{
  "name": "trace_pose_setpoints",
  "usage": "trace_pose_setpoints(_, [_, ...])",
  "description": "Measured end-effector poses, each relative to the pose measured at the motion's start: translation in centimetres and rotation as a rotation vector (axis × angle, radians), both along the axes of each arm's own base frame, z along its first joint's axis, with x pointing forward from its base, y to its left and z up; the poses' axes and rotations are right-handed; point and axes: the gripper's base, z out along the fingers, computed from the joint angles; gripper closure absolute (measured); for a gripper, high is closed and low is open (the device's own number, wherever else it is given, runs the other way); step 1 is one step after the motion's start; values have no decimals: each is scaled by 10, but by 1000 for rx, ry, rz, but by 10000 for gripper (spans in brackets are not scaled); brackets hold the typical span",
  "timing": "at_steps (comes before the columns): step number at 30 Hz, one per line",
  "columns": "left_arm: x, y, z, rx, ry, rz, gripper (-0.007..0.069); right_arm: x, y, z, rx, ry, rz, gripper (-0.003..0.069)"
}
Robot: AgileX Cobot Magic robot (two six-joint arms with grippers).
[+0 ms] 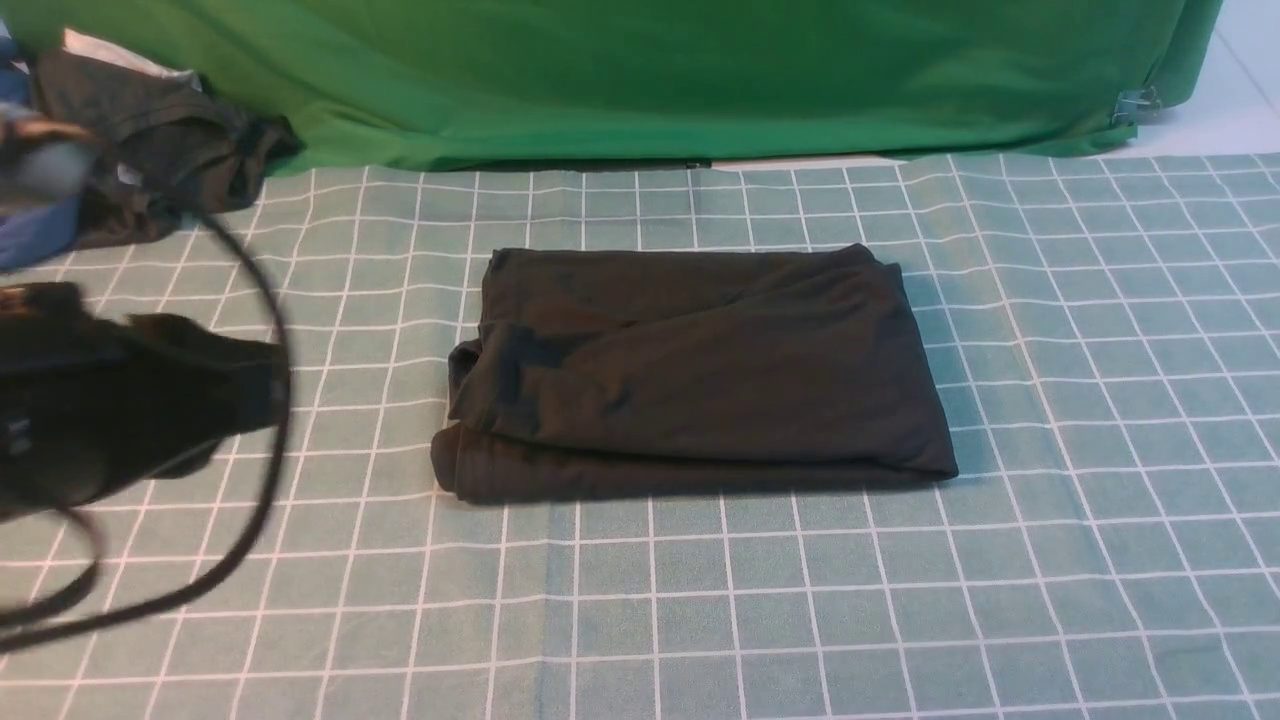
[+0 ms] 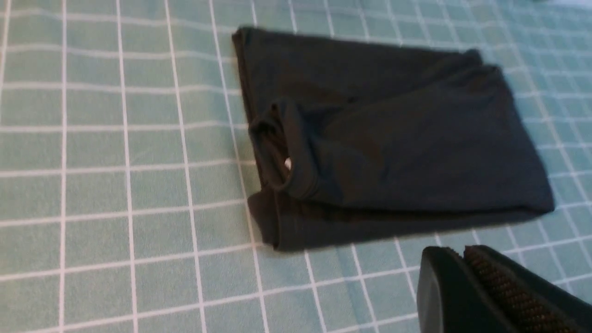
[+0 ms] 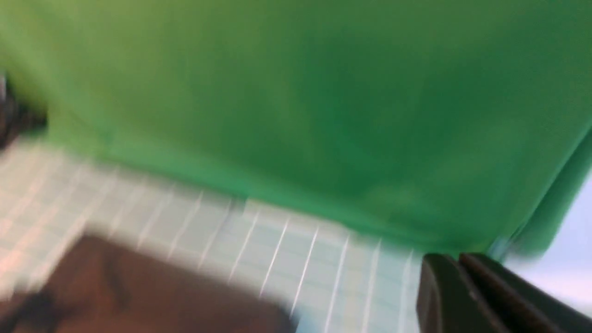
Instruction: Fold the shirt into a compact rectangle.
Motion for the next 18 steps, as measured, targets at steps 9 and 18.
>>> trace_pose_setpoints(9, [-50, 15, -3, -56, -236, 18, 613, -116, -29, -27, 111, -488, -110, 637])
trace_pose_setpoints(18, [-57, 20, -32, -41, -326, 45, 613, -173, -40, -70, 150, -646, -123, 633])
